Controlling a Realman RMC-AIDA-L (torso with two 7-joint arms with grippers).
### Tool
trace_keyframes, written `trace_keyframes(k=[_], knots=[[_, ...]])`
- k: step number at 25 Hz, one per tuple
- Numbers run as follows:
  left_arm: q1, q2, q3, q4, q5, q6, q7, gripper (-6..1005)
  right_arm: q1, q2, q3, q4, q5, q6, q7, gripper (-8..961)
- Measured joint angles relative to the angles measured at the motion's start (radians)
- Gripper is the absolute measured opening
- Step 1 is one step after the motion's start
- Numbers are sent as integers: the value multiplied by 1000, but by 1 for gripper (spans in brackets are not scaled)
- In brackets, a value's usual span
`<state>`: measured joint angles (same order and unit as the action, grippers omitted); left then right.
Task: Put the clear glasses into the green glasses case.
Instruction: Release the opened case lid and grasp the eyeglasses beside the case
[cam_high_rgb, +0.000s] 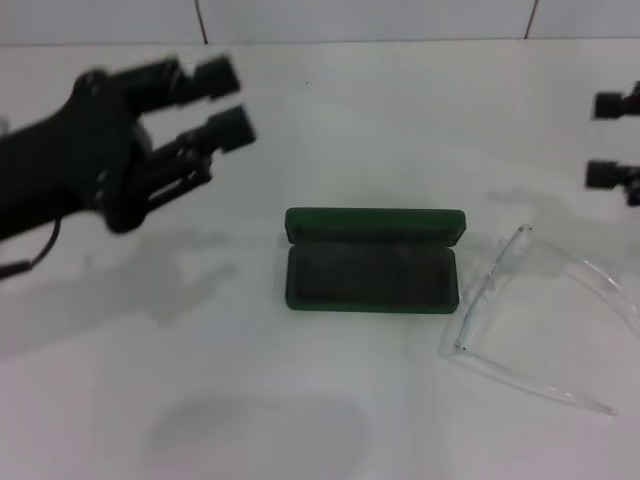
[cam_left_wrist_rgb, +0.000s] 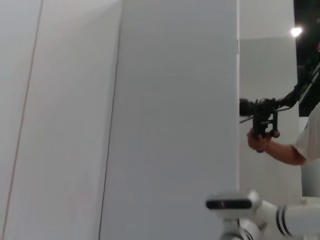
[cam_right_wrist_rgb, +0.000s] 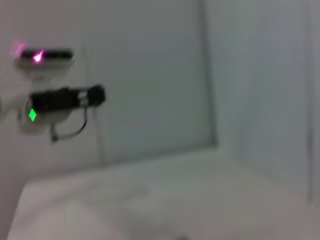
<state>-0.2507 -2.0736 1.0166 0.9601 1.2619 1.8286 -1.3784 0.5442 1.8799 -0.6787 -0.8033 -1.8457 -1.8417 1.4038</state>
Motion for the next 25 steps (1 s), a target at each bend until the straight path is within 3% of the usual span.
trace_keyframes(k=[2, 5, 9, 11, 18, 25], knots=[[3, 12, -4, -76, 24, 11, 41, 529, 47, -7, -49, -37, -76, -1, 32, 824], [2, 18, -6, -130, 39, 11, 71, 409, 104, -8, -139, -93, -173, -6, 80, 817], [3, 18, -17, -196, 42, 11, 125, 409, 183, 2, -286, -163, -304, -5, 135, 808], [3, 16, -19, -211, 43, 11, 140, 409, 223, 11, -344, -195, -391, -3, 158, 803], [3, 12, -24, -266, 36, 3, 190, 409, 322, 59, -399, -298, -580, -66, 172, 707], [-10, 7, -68, -343, 42, -7, 250, 409, 393, 83, -558, -328, -648, -131, 177, 704]])
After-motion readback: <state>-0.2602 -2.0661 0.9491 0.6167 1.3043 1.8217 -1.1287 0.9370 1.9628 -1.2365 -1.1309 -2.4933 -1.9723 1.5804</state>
